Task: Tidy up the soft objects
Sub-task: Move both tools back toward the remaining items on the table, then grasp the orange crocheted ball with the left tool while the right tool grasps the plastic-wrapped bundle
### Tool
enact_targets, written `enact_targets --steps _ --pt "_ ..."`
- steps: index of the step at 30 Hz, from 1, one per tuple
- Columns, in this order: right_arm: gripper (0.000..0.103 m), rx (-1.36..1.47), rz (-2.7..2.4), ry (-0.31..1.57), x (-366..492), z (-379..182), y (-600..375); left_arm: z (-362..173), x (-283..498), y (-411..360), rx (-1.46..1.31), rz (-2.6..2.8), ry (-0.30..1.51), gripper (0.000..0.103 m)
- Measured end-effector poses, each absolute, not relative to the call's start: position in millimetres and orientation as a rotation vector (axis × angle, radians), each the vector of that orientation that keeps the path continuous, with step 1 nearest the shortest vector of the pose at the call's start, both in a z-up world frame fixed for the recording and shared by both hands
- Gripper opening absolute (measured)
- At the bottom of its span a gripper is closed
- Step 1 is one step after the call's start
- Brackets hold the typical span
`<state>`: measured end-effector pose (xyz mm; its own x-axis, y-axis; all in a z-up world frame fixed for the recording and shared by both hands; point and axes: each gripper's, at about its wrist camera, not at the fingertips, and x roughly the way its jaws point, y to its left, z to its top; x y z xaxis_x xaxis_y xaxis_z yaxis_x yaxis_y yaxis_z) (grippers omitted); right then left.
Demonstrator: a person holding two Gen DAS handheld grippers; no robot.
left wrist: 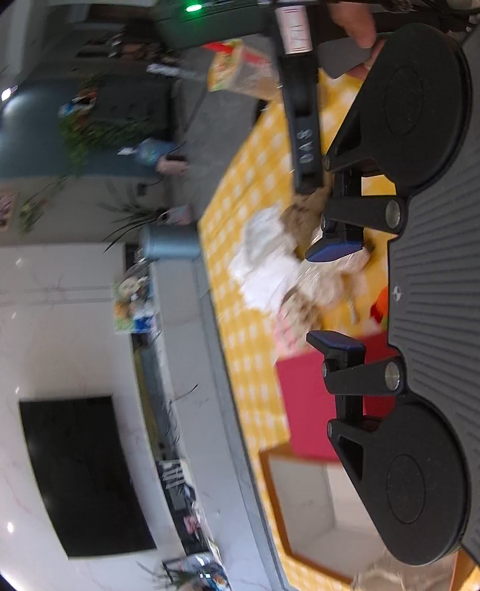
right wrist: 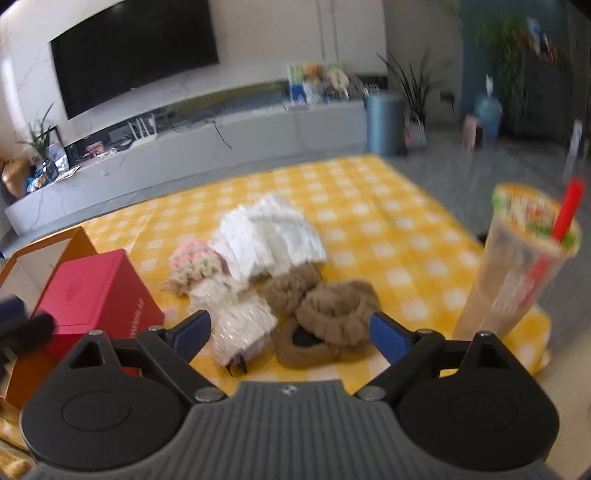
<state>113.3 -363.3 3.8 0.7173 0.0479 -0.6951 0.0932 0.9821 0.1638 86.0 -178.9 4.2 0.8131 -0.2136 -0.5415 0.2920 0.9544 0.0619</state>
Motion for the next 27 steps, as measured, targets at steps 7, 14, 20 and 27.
enact_targets --steps 7,14,20,27 --pt "0.091 0.359 -0.088 0.84 125 -23 -393 -46 104 -208 0.161 -0.362 0.631 0.054" --pt "0.091 0.437 -0.13 0.86 130 -36 -407 -87 116 -225 0.295 -0.368 0.616 0.055" --pt "0.091 0.437 -0.138 0.876 136 -41 -406 -116 136 -235 0.303 -0.337 0.687 0.055" --pt "0.091 0.444 -0.15 0.886 136 -44 -409 -134 135 -225 0.266 -0.317 0.726 0.06"
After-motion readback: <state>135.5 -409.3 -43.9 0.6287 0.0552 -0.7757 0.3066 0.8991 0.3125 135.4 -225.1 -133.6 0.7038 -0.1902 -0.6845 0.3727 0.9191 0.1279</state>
